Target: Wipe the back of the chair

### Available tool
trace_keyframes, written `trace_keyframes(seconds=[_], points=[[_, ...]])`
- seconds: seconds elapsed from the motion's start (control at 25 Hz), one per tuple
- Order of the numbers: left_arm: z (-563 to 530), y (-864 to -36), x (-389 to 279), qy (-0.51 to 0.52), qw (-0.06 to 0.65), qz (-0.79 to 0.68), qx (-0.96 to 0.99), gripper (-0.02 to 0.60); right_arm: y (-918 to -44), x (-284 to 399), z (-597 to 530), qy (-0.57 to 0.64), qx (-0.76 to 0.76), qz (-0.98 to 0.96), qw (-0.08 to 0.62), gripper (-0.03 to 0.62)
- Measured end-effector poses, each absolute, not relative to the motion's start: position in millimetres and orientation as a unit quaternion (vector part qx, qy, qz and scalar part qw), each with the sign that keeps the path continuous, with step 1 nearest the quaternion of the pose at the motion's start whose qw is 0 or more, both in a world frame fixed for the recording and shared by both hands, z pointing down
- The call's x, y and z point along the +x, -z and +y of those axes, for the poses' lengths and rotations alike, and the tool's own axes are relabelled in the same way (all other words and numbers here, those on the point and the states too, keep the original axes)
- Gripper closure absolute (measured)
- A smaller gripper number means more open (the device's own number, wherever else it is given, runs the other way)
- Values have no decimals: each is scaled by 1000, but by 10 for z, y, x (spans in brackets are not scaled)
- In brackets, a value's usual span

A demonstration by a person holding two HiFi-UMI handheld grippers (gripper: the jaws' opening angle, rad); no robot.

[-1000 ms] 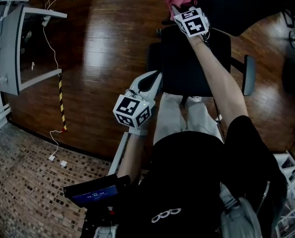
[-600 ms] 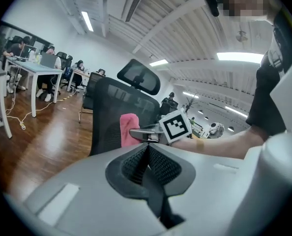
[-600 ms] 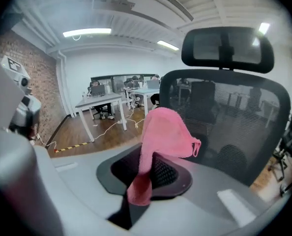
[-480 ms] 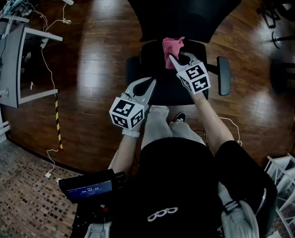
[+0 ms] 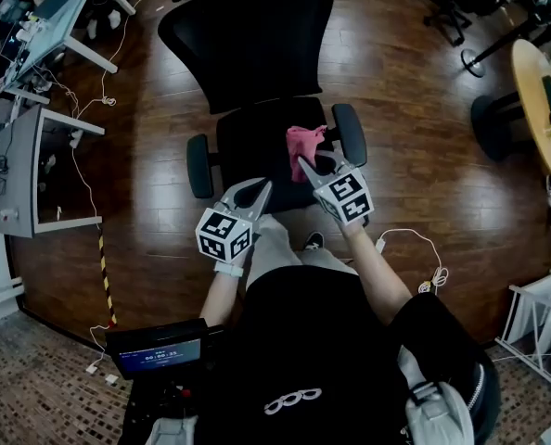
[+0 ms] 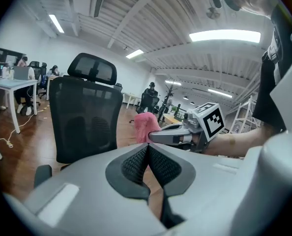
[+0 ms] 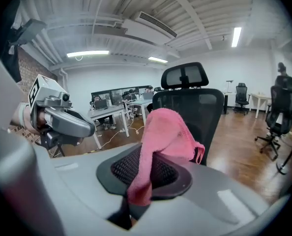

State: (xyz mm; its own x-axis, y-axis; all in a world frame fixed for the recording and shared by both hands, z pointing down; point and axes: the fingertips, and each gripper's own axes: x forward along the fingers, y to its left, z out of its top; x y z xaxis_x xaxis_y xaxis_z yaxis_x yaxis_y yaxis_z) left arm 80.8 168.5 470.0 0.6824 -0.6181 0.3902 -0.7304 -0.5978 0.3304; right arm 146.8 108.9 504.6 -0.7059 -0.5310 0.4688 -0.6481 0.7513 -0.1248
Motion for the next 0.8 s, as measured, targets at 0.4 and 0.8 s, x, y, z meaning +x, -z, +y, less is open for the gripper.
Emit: trace_keyframes(seconds=[0.4,0.8], points=[[2116,-4372,1504,-116,200,-354,906,589,-4487,2329,1782,-133,370,-904,169,553],[2374,-4225,1243,-118,198,-332,915,589,-4364,1887,2179,-157,373,-900,164,553]])
